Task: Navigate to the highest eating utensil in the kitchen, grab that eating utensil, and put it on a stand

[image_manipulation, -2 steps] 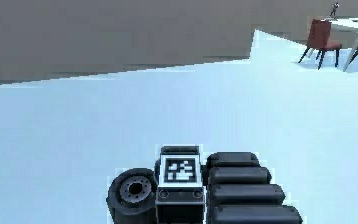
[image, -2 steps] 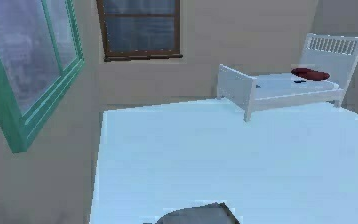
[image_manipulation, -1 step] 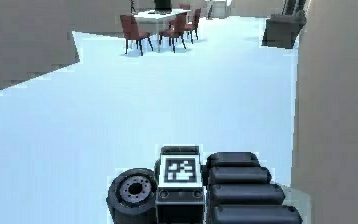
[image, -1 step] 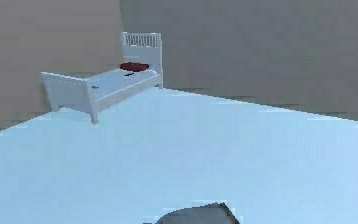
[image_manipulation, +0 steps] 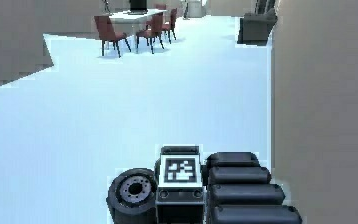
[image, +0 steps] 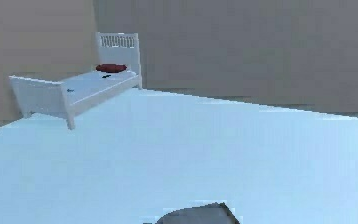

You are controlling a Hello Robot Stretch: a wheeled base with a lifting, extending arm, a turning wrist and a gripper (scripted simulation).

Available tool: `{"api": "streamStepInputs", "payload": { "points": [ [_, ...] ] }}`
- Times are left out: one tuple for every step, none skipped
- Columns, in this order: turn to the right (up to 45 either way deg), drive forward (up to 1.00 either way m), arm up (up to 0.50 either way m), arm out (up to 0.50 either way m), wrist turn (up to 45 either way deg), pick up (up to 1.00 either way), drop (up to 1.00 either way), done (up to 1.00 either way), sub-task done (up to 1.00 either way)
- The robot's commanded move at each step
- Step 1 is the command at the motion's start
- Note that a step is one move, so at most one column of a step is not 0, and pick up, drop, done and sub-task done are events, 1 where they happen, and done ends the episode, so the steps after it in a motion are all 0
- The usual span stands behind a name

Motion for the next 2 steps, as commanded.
{"api": "streamStepInputs", "payload": {
  "points": [
    [0.0,0.3,0.0,0.0,0.0,0.0,0.0,0.0,0.0],
    [45.0,0.0,0.0,0.0,0.0,0.0,0.0,0.0,0.0]
  ]
}}
